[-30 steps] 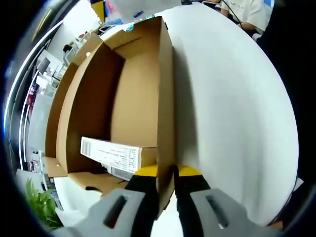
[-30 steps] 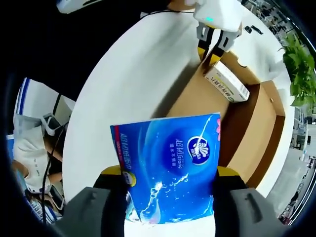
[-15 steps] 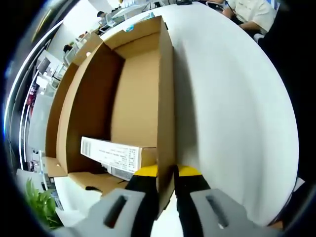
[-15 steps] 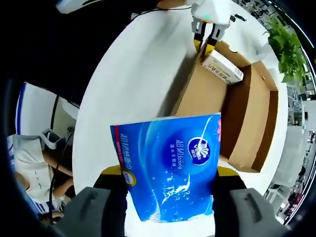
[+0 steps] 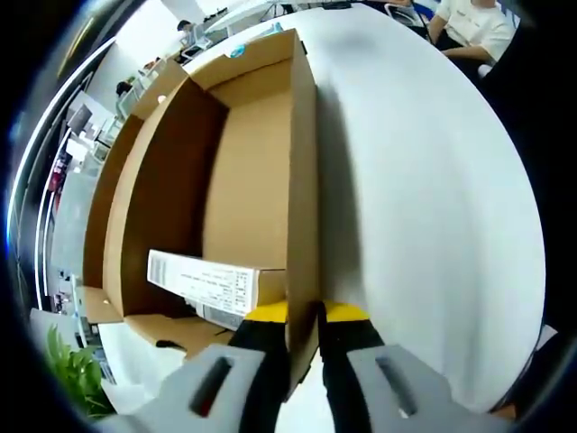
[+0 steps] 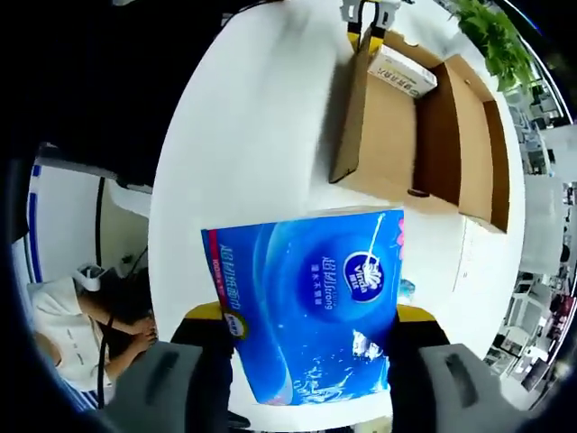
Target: Operate the shoe box by opening the lid, removing the specified soft item, and placing it in the target area until the item is outside and the box remains undamaged.
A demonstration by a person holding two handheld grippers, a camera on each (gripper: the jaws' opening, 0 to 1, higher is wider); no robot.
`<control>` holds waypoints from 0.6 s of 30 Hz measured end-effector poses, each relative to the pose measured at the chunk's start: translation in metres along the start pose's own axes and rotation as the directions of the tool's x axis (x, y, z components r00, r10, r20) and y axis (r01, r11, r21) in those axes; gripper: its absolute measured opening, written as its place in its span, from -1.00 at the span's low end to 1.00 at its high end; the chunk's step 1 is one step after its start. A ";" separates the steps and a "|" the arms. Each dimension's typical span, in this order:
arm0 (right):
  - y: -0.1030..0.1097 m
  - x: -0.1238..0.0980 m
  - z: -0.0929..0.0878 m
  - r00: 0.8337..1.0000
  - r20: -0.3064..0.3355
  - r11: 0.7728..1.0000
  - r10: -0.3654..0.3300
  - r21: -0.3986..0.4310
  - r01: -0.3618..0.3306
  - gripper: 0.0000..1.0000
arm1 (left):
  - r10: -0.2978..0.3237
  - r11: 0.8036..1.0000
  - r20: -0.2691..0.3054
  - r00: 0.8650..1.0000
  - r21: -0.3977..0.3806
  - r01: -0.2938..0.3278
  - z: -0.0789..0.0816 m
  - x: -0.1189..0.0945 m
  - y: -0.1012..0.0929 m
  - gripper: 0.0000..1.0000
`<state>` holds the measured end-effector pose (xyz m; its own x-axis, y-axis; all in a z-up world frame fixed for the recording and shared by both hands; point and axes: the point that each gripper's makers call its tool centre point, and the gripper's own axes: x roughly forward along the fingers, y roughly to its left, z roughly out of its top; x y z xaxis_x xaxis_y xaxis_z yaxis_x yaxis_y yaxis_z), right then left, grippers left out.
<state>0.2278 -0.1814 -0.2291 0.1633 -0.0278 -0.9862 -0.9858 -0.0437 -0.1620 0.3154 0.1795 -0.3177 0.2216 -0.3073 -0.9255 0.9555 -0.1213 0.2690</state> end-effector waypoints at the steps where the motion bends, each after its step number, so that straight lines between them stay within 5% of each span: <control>1: 0.004 0.004 -0.007 1.000 -0.005 1.000 0.002 0.018 -0.001 0.39 | 0.001 1.000 0.000 1.000 -0.001 -0.001 0.000 0.000 0.000 -0.79; 18: 0.022 0.060 -0.045 0.999 -0.043 0.996 0.028 0.088 -0.024 0.39 | -0.001 1.000 -0.001 1.000 -0.005 0.001 -0.001 -0.001 -0.002 -0.79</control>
<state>0.2178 -0.2287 -0.2904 0.1368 -0.0723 -0.9880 -0.9891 0.0451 -0.1402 0.3132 0.1810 -0.3179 0.2209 -0.3060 -0.9260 0.9567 -0.1168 0.2668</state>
